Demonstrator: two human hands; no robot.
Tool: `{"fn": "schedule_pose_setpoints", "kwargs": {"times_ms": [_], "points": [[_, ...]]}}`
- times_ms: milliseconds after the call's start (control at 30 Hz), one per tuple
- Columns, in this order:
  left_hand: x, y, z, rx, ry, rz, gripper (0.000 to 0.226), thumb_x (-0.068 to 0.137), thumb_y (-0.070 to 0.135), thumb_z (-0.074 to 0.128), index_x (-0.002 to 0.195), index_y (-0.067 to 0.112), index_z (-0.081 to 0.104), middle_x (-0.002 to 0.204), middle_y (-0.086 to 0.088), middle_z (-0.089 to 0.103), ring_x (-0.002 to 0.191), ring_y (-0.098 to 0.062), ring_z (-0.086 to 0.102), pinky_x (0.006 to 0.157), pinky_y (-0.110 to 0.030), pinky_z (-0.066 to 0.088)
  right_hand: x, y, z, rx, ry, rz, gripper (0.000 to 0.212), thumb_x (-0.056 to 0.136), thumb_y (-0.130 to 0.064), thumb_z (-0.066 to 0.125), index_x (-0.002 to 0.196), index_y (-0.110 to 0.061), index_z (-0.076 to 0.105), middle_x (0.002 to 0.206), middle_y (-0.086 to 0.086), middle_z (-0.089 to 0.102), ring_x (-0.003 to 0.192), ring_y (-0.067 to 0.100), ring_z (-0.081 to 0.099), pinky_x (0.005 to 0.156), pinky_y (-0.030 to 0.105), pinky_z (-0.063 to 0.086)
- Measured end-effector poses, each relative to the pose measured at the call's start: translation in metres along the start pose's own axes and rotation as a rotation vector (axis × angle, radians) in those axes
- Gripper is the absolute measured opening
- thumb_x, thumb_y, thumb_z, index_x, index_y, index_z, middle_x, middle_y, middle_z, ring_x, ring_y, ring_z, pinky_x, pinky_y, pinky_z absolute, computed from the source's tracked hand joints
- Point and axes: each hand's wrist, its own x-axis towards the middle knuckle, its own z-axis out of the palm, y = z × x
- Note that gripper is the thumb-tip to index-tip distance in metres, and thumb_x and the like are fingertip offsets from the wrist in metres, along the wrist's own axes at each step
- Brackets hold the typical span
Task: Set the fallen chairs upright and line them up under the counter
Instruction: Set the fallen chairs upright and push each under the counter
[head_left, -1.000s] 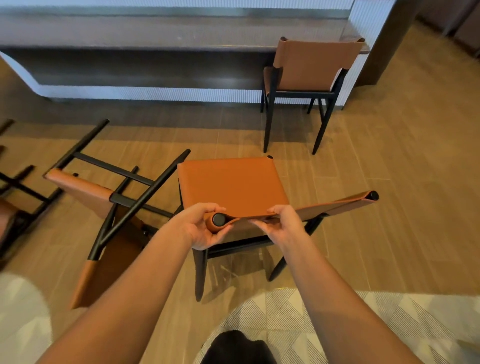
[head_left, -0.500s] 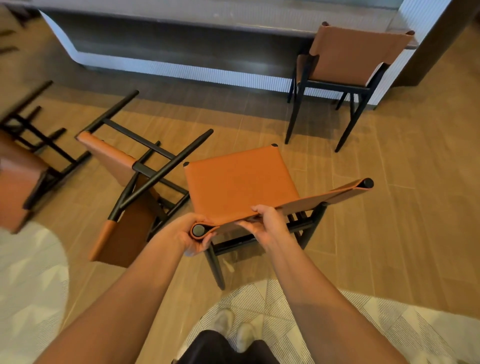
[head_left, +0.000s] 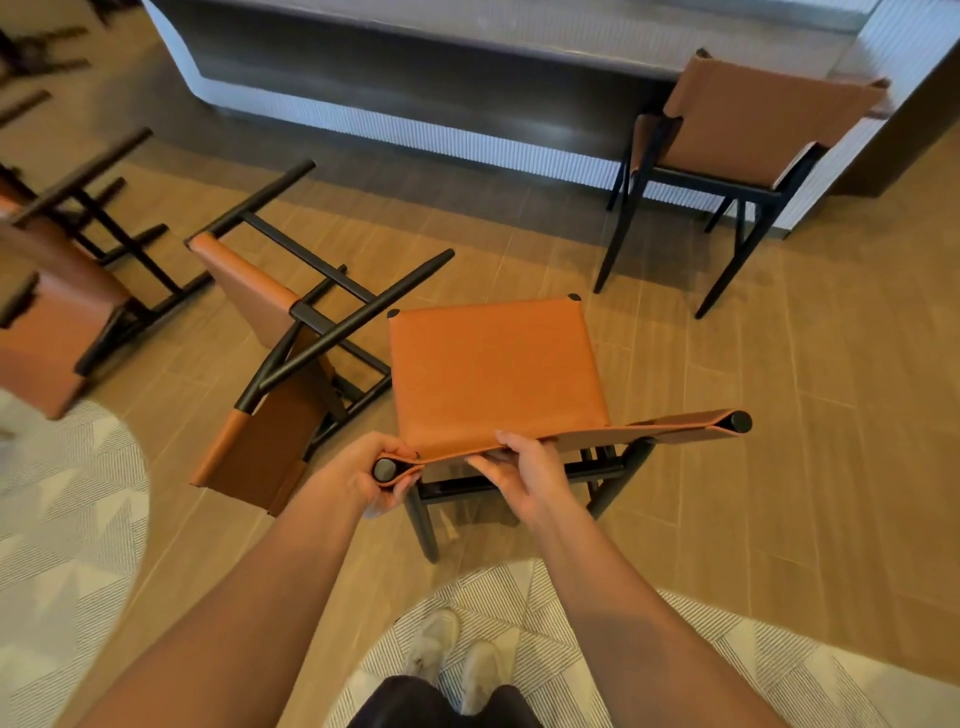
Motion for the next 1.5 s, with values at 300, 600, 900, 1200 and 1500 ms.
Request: {"fn": "schedule_pose_setpoints", "kwargs": {"times_ms": [300,600,900,1200,1500], "points": [[0.008,-0.046,0.016,-0.754,-0.079,0.353,0.058,0.089,0.053,0.056,0.113,0.000,0.054,0.101,-0.018,0.062,0.097,-0.029,0.063,0.068,-0.033,0.054,0.000,-0.015,-0.016,0.046,0.075,0.080,0.026,0.093,-0.014,0.060,0.115,-0.006,0.049,0.111,0.025,0.057,0.095,0.038,0.060,0.061,0.053,0.055],[0.011,-0.057,0.084,-0.572,-0.101,0.481,0.028,0.095,0.023,0.058,0.116,0.009,0.046,0.107,-0.016,0.058,0.106,-0.033,0.055,0.094,-0.048,0.045,0.003,-0.059,-0.055,-0.118,0.228,-0.067,0.031,0.094,-0.027,0.056,0.118,-0.007,0.052,0.101,0.018,0.061,0.095,0.032,0.063,0.071,0.045,0.054],[0.013,-0.035,0.101,-0.736,-0.148,0.350,0.022,0.089,0.001,0.052,0.110,0.004,0.049,0.105,-0.018,0.054,0.092,-0.033,0.055,0.083,-0.049,0.048,0.018,-0.091,-0.049,-0.035,0.219,0.007,0.039,0.097,-0.012,0.049,0.134,-0.004,0.043,0.126,0.022,0.053,0.117,0.039,0.053,0.095,0.061,0.045],[-0.009,0.032,0.109,-0.703,-0.147,0.371,0.034,0.088,0.003,0.058,0.121,0.008,0.048,0.118,-0.017,0.053,0.109,-0.032,0.051,0.100,-0.050,0.043,0.042,-0.134,0.004,-0.074,0.232,-0.030,0.043,0.095,0.002,0.042,0.138,-0.001,0.037,0.134,0.022,0.046,0.118,0.047,0.046,0.076,0.064,0.050],[-0.025,0.112,0.117,-0.471,-0.191,0.357,0.010,0.087,0.001,0.048,0.092,0.009,0.048,0.092,-0.011,0.052,0.090,-0.024,0.053,0.096,-0.040,0.045,0.063,-0.182,0.073,-0.112,0.215,-0.028,0.044,0.096,0.006,0.035,0.140,-0.001,0.033,0.145,0.028,0.034,0.134,0.056,0.027,0.095,0.064,0.042]]}}
